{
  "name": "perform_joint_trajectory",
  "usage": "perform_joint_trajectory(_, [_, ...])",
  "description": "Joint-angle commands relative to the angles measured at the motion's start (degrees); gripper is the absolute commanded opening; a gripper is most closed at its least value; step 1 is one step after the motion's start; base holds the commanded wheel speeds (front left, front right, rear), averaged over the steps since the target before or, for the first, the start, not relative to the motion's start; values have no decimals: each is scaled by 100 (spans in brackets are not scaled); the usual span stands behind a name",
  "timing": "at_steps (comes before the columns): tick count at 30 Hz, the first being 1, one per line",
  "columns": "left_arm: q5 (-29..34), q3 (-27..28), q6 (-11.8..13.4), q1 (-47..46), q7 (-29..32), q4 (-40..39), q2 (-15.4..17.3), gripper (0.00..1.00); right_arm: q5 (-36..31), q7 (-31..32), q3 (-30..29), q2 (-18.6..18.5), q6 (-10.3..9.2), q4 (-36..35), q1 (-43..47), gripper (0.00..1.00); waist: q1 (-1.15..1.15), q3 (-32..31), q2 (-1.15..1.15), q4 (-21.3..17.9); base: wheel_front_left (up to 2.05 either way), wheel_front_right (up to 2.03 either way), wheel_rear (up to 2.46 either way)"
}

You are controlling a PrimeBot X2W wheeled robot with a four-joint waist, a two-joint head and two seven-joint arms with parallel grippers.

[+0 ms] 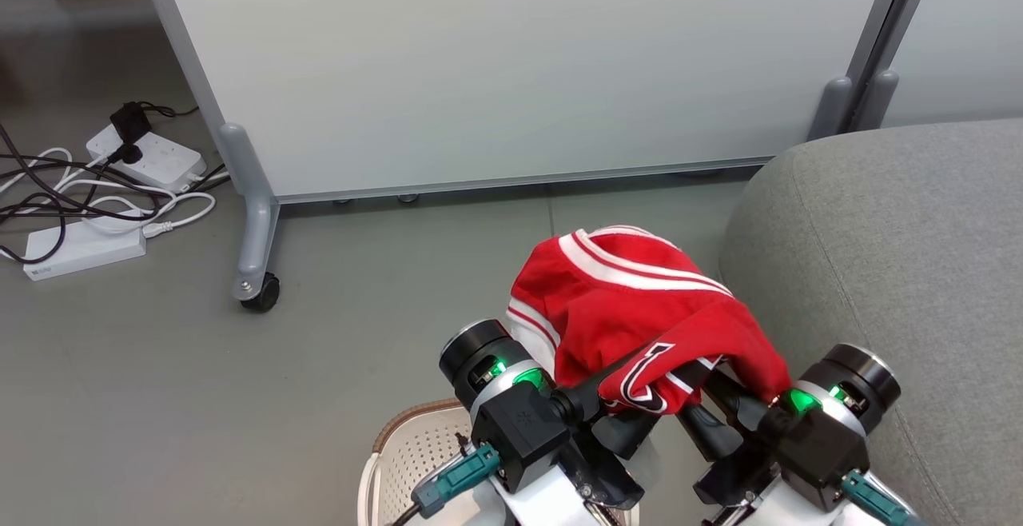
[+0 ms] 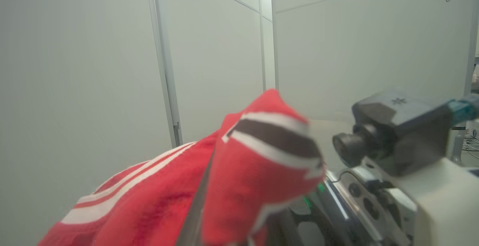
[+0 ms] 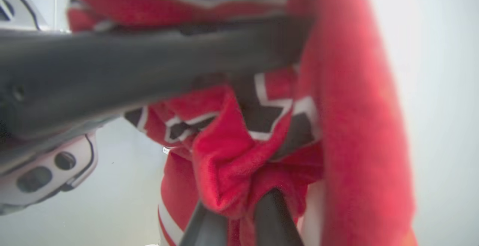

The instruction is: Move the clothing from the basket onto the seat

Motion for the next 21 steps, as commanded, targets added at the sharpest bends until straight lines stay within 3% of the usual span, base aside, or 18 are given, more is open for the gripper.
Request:
perform_joint_trajectory(1, [-16,15,-18,-60,-7,-11,21,0,0,-29,-76,47,1,-99,42,0,0,-8,0,1,0,0,0])
perform_joint_trajectory(4, [-12,58,42,-28,-6,-10,21,0,-47,-29,-244,131,1,-271,103,0,0,-20,0,-2,0,0,0])
perform_joint_trajectory(6, [52,93,85,-31,-7,-50,22,39,-130,-30,-384,214,1,-435,133,0,0,-20,0,-4,0,0,0])
perform_joint_trajectory(7, [121,133,112,-34,-6,-164,23,100,-212,-30,-522,297,1,-568,216,0,0,-13,0,-3,0,0,0])
perform_joint_trajectory(21, [342,466,155,191,-6,-100,22,100,-655,-29,-1435,666,1,-702,519,0,0,17,0,-16,0,0,0])
